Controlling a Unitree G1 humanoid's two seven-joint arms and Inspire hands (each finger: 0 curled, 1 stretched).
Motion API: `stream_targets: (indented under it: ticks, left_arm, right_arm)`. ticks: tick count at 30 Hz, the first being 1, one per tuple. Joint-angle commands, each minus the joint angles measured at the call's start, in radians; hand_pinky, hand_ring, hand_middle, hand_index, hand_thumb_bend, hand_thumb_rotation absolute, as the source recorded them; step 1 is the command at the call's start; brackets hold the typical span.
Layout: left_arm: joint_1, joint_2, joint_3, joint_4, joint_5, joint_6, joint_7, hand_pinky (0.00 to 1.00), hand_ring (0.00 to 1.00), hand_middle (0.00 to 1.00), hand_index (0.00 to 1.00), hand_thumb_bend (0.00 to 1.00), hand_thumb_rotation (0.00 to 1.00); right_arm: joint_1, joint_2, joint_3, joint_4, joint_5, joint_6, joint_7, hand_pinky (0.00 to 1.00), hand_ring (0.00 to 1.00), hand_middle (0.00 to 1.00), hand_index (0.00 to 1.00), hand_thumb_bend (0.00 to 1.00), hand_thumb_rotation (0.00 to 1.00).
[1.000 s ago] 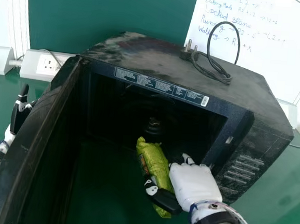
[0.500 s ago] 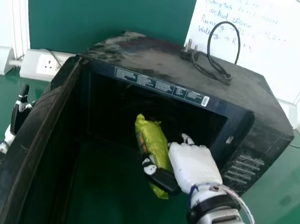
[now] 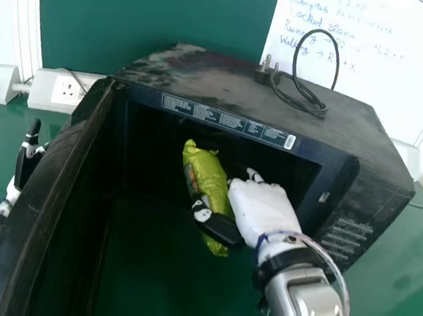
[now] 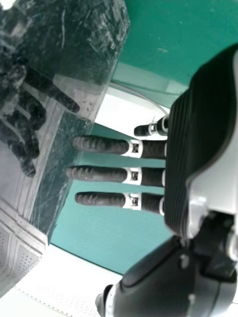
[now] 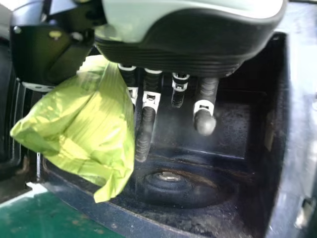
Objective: Put biscuit inside oven
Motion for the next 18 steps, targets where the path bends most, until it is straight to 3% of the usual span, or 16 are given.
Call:
stream_targets:
  ticks: [1,4,18]
  left_arm:
    - [0.006,-0.006,-0.003,-0.001,0.001,-0.001,0.005,0.25,0.31,0.40,0.49,0.52,0.07]
    - [0.007,-0.007,-0.004,-0.005,-0.001,0.002,0.007,0.25,0.31,0.40,0.49,0.52,0.07]
    - [0.016,-0.007,-0.005,-0.019,-0.001,0.003,0.005,0.25,0.32,0.41,0.49,0.51,0.07]
  right_arm:
    - [-0.042,-0.010,0.013,0.027,-0.003,0.004,-0.025,0.06,0.13,0.47,0.48,0.53,0.00]
    - [-0.067,-0.017,0.023,0.064,0.000,0.014,-0.038,0.06,0.14,0.47,0.48,0.53,0.00]
    - [-0.116,-0.076,0.051,0.304,0.117,0.046,-0.289,0.10,0.17,0.47,0.48,0.53,0.00]
